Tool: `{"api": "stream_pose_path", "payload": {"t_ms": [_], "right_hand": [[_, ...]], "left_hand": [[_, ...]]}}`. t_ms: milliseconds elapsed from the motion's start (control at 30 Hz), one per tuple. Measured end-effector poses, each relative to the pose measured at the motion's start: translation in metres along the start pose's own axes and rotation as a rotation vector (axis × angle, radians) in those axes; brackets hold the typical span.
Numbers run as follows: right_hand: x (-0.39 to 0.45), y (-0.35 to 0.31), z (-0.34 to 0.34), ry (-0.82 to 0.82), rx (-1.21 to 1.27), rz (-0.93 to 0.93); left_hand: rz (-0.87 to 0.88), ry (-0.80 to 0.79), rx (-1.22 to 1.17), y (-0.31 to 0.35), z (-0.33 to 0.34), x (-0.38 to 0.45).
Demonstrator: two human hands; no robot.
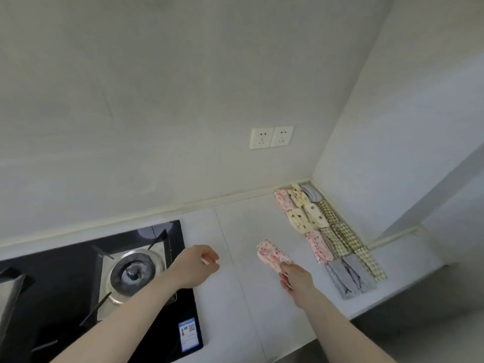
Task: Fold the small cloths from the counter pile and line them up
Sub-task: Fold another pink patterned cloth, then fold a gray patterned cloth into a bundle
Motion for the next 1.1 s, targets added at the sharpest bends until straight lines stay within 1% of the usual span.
{"api": "stream_pose_path", "payload": {"t_ms": [100, 200, 333, 500, 600, 767, 867, 933, 1000, 1033, 1100], "right_hand": [[0.047, -0.027, -0.004, 0.041, -0.130, -0.005], [0.092, -0.047, 0.000, -0.001, -0.170, 0.000], [0.140, -0.075, 0.013, -0.068, -0.170, 0.013], [0.184, -0.109, 0.038, -0.075, -0.136, 0.011], [0.208, -0.130, 0.055, -0.087, -0.125, -0.005], [0.243, -0.157, 0.075, -0.060, -0.143, -0.024], [0.257, -0.155, 0.084, -0.027, -0.210, -0.031], [0.269, -0.139, 0.088, -0.053, -0.252, -0.010], [0.285, -0.124, 0.091, -0.044, -0.311, -0.038], [0.310, -0.115, 0.094, -0.059, -0.332, -0.057], [0.307, -0.117, 0.099, -0.049, -0.343, -0.082]], "left_hand": [[-0.065, 0.041, -0.082, 0.013, 0.020, 0.025], [-0.118, 0.072, -0.132, 0.023, 0.036, 0.043], [-0.184, 0.123, -0.159, 0.027, 0.042, 0.058], [-0.218, 0.221, -0.138, 0.026, 0.038, 0.070], [-0.234, 0.229, -0.096, 0.028, 0.033, 0.078], [-0.251, 0.253, -0.086, 0.032, 0.032, 0.086], [-0.263, 0.266, -0.089, 0.033, 0.037, 0.087], [-0.272, 0.255, -0.094, 0.030, 0.043, 0.084], [-0.283, 0.225, -0.082, 0.025, 0.047, 0.079], [-0.291, 0.212, -0.077, 0.021, 0.047, 0.077], [-0.306, 0.204, -0.062, 0.016, 0.045, 0.072]]}}
Point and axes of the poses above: each hand's wrist, its own x-axis towards the middle knuckle, its own z-axis out of the palm, y = z × x, the point moved 3 cm from there along x, towards the middle knuckle
